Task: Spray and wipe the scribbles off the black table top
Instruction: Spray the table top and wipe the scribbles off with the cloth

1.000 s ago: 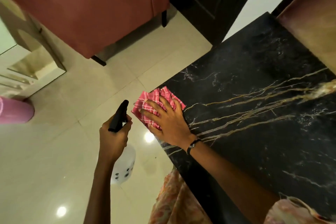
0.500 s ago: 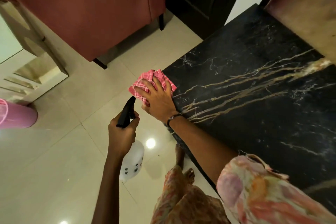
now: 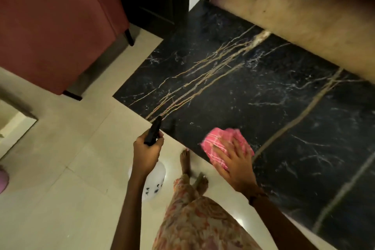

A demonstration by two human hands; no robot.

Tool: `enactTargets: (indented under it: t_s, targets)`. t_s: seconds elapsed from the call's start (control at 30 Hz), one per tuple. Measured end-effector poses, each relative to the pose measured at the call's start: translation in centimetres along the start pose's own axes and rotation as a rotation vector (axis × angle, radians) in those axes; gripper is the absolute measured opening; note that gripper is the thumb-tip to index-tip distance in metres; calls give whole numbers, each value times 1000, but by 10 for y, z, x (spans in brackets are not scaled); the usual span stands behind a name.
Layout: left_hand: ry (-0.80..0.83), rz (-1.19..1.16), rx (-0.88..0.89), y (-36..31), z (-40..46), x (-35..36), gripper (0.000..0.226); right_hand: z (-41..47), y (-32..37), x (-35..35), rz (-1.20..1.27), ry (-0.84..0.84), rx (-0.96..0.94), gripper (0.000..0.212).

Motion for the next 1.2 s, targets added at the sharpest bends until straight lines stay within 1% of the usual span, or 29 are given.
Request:
enactTargets:
  t_s: [0.03,0.13,0.23,0.3,0.37,0.43,0.5,0.67,0.77,0.83,0.9,0.97,1.03,1.1,1.13,1.2]
  targets:
    - [17,0,3,-1,-3,5,15,-23,-22,3,33,30,57,56]
    - [80,-17,-1,-8,-11,17,14,-75,-76,2,68,74,167,61]
    - [124,-45,22,-21,-8,23,11,-78,-107,-4,136,118,261,67]
    - [139,-58,41,-32,-1,26,12,-54,-113,-12,167,79,311,70]
    - [154,-62,58,-44,9,28,13,-17,-109,-21,161,31,338,67]
    - [186,-55,70,-55,20,33,14,29,-96,-29,146,-13,342,64]
    - [221,-57,85,-65,31,35,14,77,-76,-35,154,-23,339,66]
    - [219,-25,126,-81,65,30,15,187,6,-44,184,0,155,60]
    - [220,21,168,-90,79,27,25,217,76,-46,201,11,-54,61]
    - [232,46,171,-93,89,26,33,211,107,-44,203,-22,-210,59]
    - [238,51,164,-96,99,25,29,182,117,-39,162,-52,-354,54]
    - [253,53,159,-101,107,27,23,144,106,-27,108,-33,-451,49]
    - [268,67,172,-107,113,32,24,111,77,-21,70,-31,-475,49]
    - [295,59,202,-117,118,38,24,91,40,-27,65,-60,-416,47]
    - [306,52,210,-122,120,41,22,89,22,-31,72,-56,-344,47]
    - [321,39,244,-133,122,47,20,97,-7,-36,123,25,-97,53]
Point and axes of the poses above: each hand's wrist, its own z-axis towards the middle knuckle, its own x-axis out of the palm, y = z × x, the point moved 9 cm from there along z, towards the middle knuckle, and after that the axes turned 1 degree about -x, right-handed, at the moved point
